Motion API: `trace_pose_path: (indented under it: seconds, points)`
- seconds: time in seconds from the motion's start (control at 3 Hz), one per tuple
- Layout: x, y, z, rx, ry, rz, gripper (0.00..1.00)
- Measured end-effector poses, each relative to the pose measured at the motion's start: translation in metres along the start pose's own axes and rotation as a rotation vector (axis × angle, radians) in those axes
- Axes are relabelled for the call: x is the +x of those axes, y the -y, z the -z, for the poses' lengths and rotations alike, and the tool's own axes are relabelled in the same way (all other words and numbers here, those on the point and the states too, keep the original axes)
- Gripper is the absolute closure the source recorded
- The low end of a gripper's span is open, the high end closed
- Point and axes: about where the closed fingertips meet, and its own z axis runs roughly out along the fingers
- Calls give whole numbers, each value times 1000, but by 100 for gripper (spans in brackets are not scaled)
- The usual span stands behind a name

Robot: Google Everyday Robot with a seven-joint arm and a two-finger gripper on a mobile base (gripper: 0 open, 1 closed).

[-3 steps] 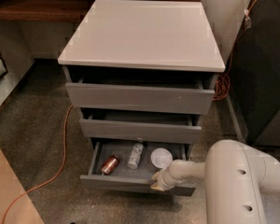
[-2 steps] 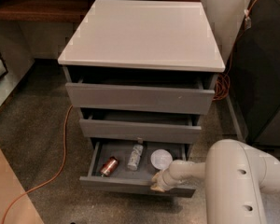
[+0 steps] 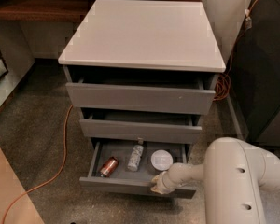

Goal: Pick blue plastic bottle from bottom drawer and place on counter

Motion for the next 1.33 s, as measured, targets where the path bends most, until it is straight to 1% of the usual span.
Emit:
trace_pose_path:
  seconds: [0.33,0.67,1.0,1.33]
  points:
    - [1,-10,0,-9,-1,-3,100]
    - [-1,-12,2,-10,-3,1,80]
    - [-10,-13,9,-4,-11,20,56]
    - [-31,-8,22,14,-15,68,33]
